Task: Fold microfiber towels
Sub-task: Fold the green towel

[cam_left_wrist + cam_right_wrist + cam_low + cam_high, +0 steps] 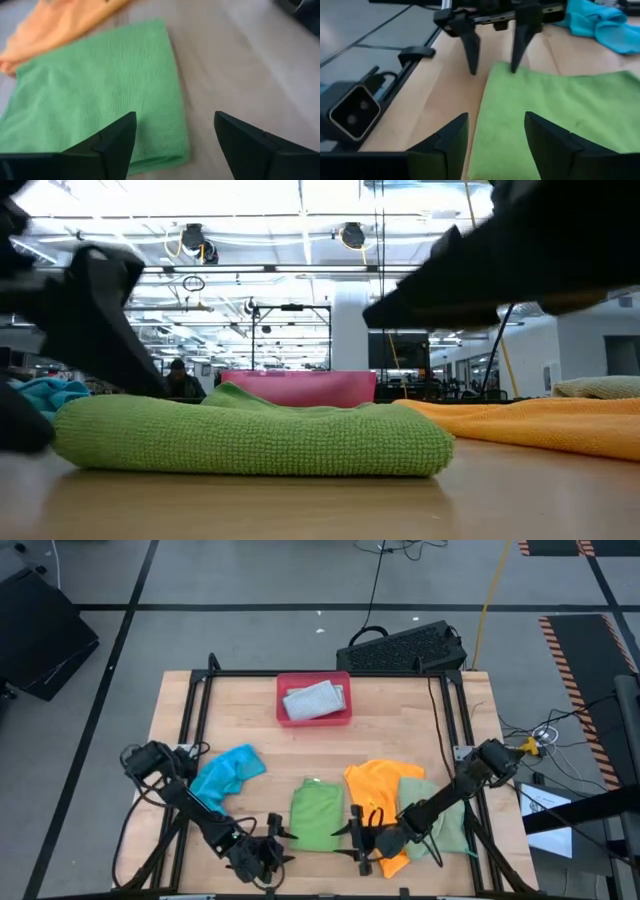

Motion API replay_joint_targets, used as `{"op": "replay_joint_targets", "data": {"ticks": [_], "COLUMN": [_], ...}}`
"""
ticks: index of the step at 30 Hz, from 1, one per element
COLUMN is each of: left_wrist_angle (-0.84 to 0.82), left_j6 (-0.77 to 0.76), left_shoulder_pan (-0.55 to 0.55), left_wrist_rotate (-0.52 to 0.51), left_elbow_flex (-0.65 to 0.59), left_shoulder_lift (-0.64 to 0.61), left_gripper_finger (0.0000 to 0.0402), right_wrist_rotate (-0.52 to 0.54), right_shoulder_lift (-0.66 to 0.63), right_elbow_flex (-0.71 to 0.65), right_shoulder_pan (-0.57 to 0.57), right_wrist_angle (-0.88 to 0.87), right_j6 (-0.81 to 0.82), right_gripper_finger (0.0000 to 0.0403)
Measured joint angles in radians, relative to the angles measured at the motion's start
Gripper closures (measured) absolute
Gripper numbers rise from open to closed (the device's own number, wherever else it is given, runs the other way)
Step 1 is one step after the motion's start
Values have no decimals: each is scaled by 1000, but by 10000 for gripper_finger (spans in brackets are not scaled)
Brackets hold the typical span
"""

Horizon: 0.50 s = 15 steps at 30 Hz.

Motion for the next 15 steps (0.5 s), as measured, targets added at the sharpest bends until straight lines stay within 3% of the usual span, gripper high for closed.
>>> {"op": "replay_joint_targets", "data": {"ticks": [6, 15], "left_wrist_angle": [-8, -78], "left_j6": [-12, -95], "left_shoulder_pan": [50, 99], "left_wrist_rotate": [40, 110], "left_elbow_flex": [0, 2], "left_shoulder_lift": [14, 1], "left_gripper_finger": [185, 362], "right_wrist_rotate": [-22, 7], "right_shoulder_lift": [70, 117], "right_elbow_flex": [0, 0], "right_shoulder_pan": [4, 13], "right_wrist_angle": [9, 58], "right_j6": [17, -38], "right_gripper_finger": [219, 221]}}
